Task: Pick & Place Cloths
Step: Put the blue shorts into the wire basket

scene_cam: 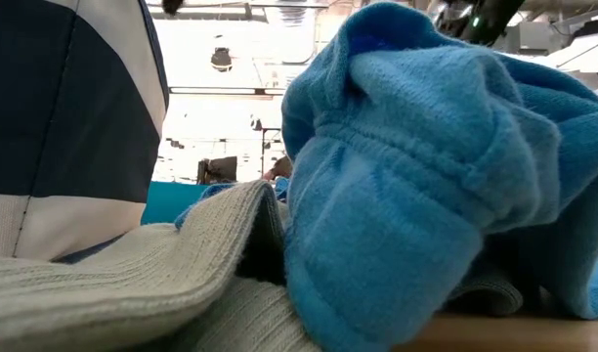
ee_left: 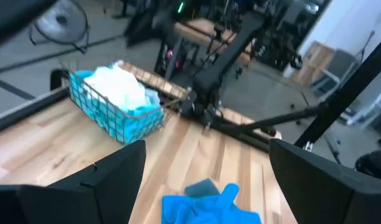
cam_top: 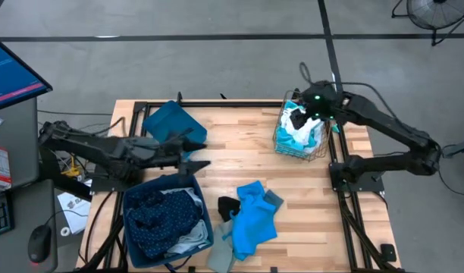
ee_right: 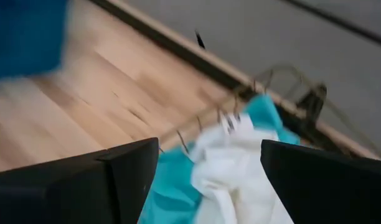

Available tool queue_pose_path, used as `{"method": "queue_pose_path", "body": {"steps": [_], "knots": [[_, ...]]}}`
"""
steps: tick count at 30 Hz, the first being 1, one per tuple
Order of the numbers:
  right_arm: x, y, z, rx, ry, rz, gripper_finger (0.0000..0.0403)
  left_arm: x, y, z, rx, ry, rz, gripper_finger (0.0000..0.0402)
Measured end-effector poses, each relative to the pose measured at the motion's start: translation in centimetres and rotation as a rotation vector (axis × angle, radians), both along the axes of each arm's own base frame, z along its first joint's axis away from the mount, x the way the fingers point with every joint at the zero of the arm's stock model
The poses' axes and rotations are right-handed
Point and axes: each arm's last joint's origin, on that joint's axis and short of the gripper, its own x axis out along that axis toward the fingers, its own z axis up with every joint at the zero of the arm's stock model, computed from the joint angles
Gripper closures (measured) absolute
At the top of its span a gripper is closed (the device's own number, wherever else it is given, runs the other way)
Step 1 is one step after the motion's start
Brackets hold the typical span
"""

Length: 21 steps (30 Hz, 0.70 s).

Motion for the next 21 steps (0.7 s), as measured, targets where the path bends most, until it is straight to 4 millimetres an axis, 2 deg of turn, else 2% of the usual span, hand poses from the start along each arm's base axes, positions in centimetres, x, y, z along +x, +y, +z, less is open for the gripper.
{"method": "queue_pose_path", "body": {"steps": [4,7,14,21], "knots": [[-1.2,1.5,2.7,-0.062,-0.102,0.033,0.0127,2.7,0.7,-1.8,-0.013,0.066,-0.054,0.0079],[-1.9,2.5,3.7,-0.086,-0.150,0.061,0.0127,4.7,1.0,-3.2,-0.029,0.092,-0.102,0.0079],[-3.0,4.1,4.6,-0.112,-0.207,0.118,0.0127,9.1,0.3,-7.0,-0.018,0.103,-0.177,0.0079],[-2.9,4.8,4.7,-0.117,-0.213,0.164,0.0127,12.0,-1.3,-10.3,-0.019,0.078,-0.216,0.0080]]}}
